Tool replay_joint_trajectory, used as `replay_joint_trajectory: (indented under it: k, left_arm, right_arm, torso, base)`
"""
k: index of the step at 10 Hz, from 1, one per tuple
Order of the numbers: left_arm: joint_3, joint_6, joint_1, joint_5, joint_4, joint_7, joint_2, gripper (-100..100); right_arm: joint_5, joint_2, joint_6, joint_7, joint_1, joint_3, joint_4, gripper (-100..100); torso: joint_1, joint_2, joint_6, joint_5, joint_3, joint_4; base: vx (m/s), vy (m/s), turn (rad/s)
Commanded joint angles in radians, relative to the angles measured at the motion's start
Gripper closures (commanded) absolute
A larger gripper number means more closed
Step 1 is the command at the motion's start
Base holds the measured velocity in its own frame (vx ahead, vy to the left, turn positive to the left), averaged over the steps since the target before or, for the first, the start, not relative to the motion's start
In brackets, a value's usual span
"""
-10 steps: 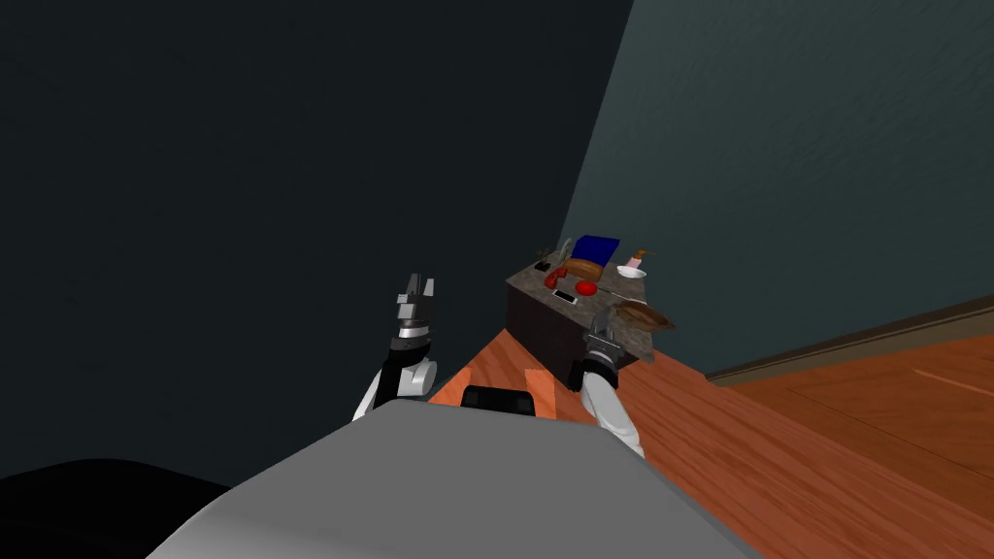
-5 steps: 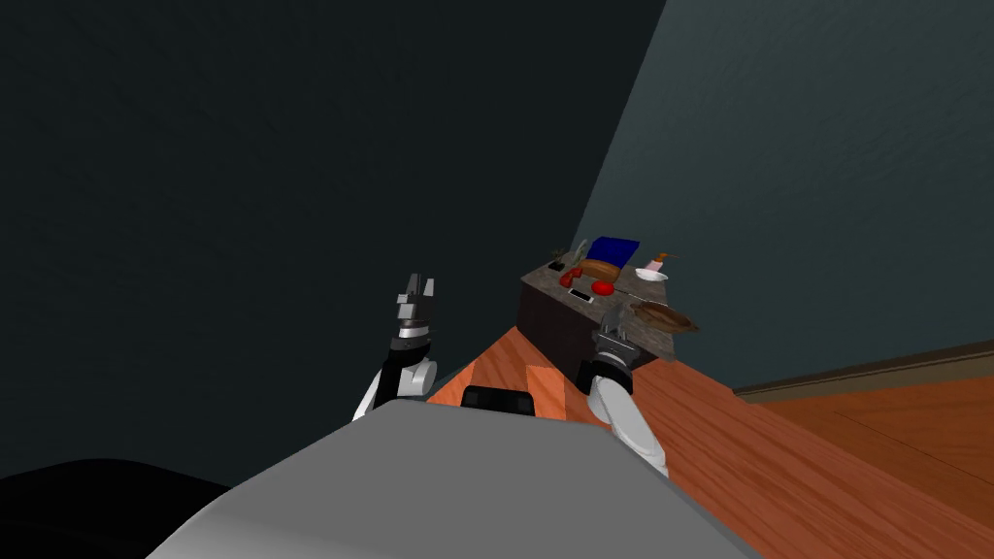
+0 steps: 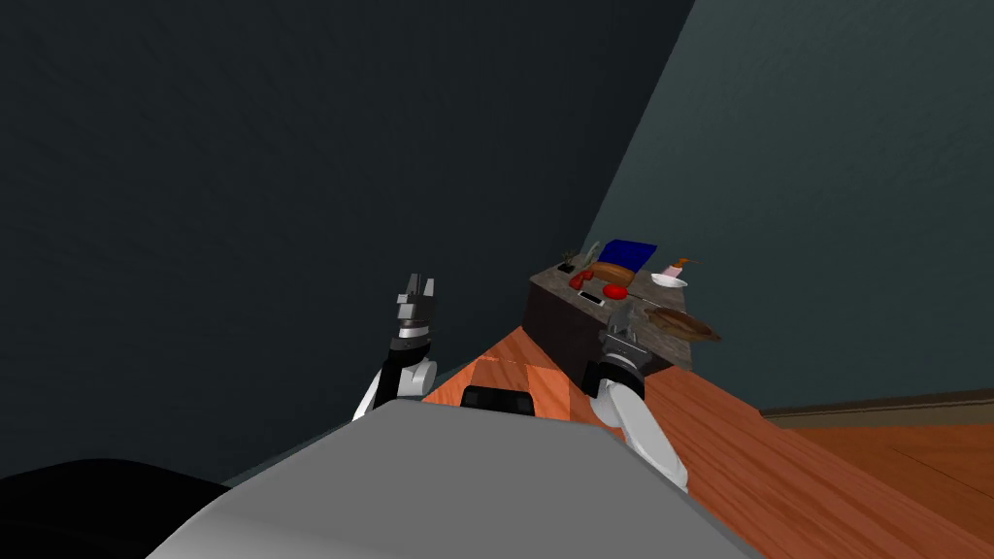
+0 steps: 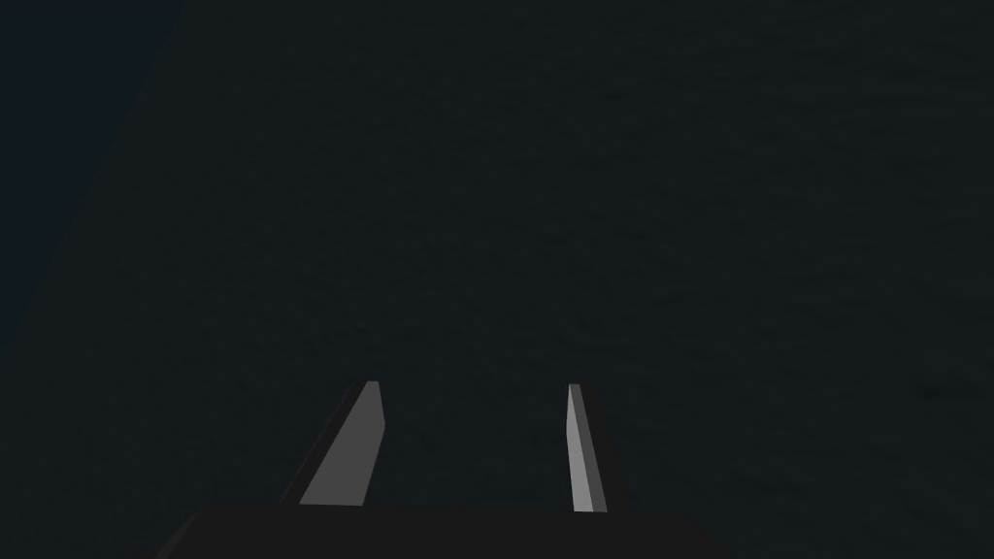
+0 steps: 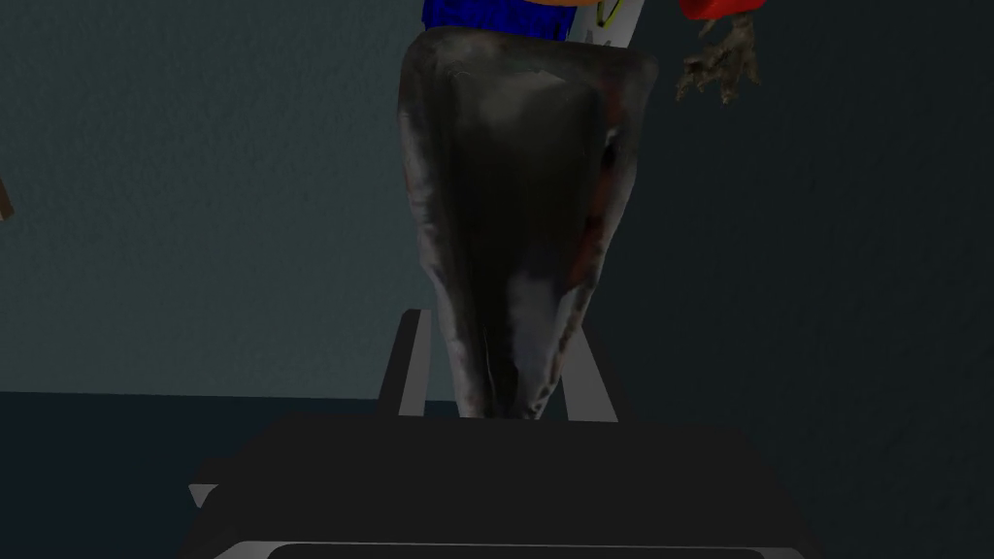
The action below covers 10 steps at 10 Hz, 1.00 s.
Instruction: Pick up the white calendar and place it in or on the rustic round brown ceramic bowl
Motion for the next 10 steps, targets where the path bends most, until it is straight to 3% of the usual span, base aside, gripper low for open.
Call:
replay_joint_trajectory:
  k: [1, 5, 10]
  left_arm:
    - [0.0, 0.0, 0.0, 0.0, 0.0, 0.0, 0.0, 0]
    - [0.0, 0.0, 0.0, 0.0, 0.0, 0.0, 0.0, 0]
    - [0.0, 0.0, 0.0, 0.0, 0.0, 0.0, 0.0, 0]
  right_arm:
    - [-0.046, 0.006, 0.017, 0.039, 0.016, -0.004, -0.05, 100]
    - [-0.132, 0.031, 0.058, 0.115, 0.06, -0.016, -0.148, 100]
    - [-0.195, 0.057, 0.111, 0.196, 0.104, -0.035, -0.218, 100]
  torso:
    - [0.0, 0.0, 0.0, 0.0, 0.0, 0.0]
    - [-0.007, -0.002, 0.001, -0.001, 0.0, 0.001]
    - [-0.017, -0.004, 0.003, -0.001, -0.002, 0.001]
  base:
    - [-0.035, -0.01, 0.158]
    - [0.004, -0.07, 0.14]
    - [0.043, -0.197, 0.11]
